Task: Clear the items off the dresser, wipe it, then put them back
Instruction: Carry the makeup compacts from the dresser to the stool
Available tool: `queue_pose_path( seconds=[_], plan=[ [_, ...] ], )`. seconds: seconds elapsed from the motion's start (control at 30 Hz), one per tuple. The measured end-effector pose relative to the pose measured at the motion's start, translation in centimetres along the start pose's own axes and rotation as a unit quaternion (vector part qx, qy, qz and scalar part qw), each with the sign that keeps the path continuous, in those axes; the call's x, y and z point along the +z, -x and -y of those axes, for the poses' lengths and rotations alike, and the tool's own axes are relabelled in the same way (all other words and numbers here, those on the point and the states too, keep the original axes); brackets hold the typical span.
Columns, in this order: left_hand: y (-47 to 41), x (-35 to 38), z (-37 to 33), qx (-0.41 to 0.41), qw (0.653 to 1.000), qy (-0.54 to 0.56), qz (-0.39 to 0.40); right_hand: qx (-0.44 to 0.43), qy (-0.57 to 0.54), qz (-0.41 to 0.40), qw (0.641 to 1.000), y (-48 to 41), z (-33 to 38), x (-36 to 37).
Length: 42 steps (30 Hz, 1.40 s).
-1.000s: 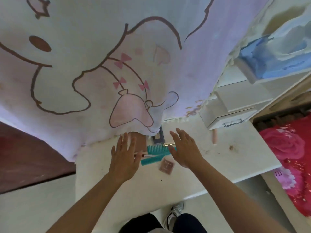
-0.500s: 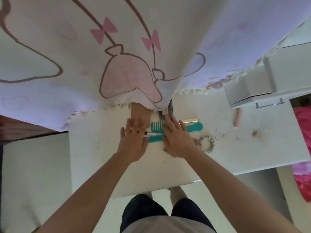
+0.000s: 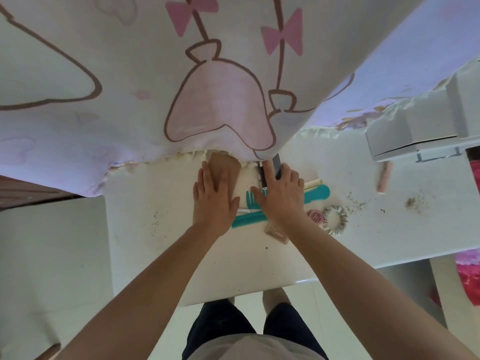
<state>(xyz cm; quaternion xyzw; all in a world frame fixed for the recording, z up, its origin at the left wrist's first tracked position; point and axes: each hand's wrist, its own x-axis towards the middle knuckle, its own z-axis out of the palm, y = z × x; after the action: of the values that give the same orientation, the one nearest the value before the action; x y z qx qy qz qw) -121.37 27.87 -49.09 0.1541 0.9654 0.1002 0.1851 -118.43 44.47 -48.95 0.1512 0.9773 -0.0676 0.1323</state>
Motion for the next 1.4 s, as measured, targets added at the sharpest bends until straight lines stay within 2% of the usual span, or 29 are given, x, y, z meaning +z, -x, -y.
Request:
queue_pose_path(
  seconds=[0.17, 0.37, 0.53, 0.63, 0.8, 0.9, 1.03, 1.23, 1.4],
  plan=[
    [-0.2, -0.7, 0.2, -0.002, 0.998, 0.050, -0.024, 0.030, -0.051, -0.019, 0.998, -0.5, 0.5, -0.8],
    [1.8, -5.3, 1.9, 0.041, 0.994, 0.063, -0.084, 0.030, -0.083, -0.037, 0.995, 1.3, -0.8, -4.2],
    [4.5, -8.8, 1.8, 0.027, 0.986, 0.073, -0.148, 0.014, -0.118, -0.033, 0.992, 4.3, -2.3, -6.3],
    [6.8, -10.2, 1.1, 0.008, 0.980, 0.072, -0.185, -0.033, -0.139, -0.039, 0.989, 5.4, -2.1, -7.2],
    [13.5, -11.8, 0.2, -0.063, 0.963, 0.069, -0.254, -0.177, -0.164, -0.055, 0.969, 6.6, 0.4, -9.1],
    [19.2, -12.9, 0.7, -0.125, 0.937, 0.070, -0.318, -0.279, -0.171, -0.078, 0.942, 7.8, 3.6, -11.1],
    [28.0, -15.3, 2.5, -0.201, 0.895, 0.060, -0.394, -0.395, -0.232, -0.146, 0.877, 11.8, 9.5, -14.2],
    [43.2, -16.4, 6.8, -0.326, 0.812, 0.034, -0.483, -0.522, -0.289, -0.123, 0.793, 23.4, 19.6, -15.9],
    [58.3, -13.5, 11.0, -0.409, 0.749, 0.026, -0.520, -0.640, -0.293, -0.114, 0.701, 37.2, 29.5, -13.7]
  ],
)
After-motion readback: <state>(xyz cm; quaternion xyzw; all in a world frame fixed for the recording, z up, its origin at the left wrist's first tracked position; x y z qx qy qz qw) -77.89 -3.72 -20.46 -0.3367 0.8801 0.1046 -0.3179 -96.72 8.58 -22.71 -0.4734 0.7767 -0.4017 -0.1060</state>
